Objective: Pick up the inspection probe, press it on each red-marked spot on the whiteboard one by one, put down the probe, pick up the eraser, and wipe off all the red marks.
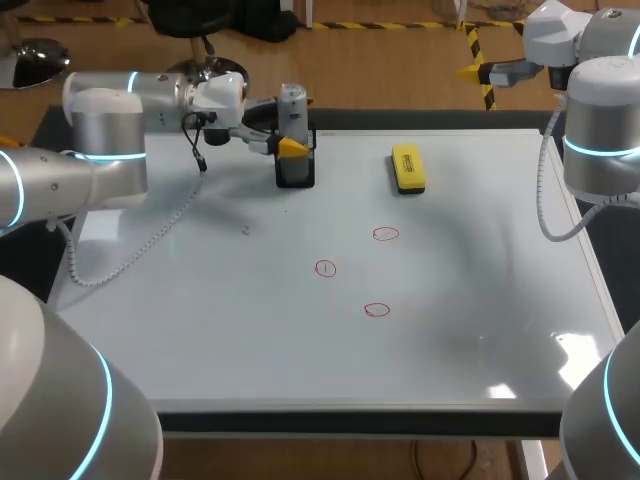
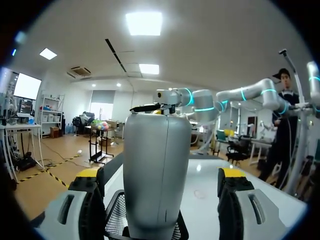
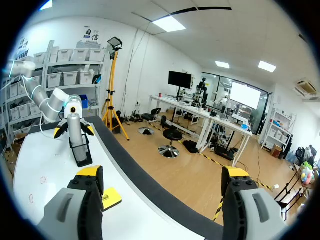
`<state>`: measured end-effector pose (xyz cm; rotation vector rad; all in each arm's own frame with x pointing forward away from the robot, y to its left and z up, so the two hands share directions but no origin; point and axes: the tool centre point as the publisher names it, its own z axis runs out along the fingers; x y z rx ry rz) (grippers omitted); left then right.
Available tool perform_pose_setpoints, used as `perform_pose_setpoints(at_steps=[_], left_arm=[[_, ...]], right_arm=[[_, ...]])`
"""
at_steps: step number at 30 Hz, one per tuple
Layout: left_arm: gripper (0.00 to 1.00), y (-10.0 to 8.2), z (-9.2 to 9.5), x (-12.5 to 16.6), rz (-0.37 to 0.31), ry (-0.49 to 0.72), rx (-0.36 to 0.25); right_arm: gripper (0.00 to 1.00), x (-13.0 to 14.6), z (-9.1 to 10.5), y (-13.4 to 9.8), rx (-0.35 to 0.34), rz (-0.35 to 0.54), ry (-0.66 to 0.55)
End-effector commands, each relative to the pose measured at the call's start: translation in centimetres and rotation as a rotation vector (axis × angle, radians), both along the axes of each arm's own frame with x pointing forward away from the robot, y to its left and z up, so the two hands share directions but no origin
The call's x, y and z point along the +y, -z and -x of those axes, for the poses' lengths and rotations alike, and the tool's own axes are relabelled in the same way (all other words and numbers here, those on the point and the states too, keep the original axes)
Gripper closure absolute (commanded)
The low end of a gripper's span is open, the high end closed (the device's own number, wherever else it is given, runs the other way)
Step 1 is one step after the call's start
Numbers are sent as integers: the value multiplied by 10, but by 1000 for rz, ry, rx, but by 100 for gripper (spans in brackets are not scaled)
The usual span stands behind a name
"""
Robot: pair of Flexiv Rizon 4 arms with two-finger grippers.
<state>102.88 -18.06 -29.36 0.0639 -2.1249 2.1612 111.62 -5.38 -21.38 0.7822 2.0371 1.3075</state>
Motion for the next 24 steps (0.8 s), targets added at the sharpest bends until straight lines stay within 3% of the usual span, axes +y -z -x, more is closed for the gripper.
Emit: perform_pose_setpoints(at_steps=[1, 14, 18, 22, 24], left_arm=[[53, 2, -2, -1, 1, 1, 3], [75, 2, -3, 1, -3, 0, 0], [99, -1, -3, 2, -5, -3, -6], [100, -4, -2, 3, -9, -3, -13], [96, -7, -1, 4, -12, -2, -17]], right_arm=[[0, 0, 0, 0, 1, 0, -1], [0, 0, 0, 0, 1, 0, -1], [0, 0, 0, 0, 1, 0, -1], [0, 0, 0, 0, 1, 0, -1], [0, 0, 0, 0, 1, 0, -1]])
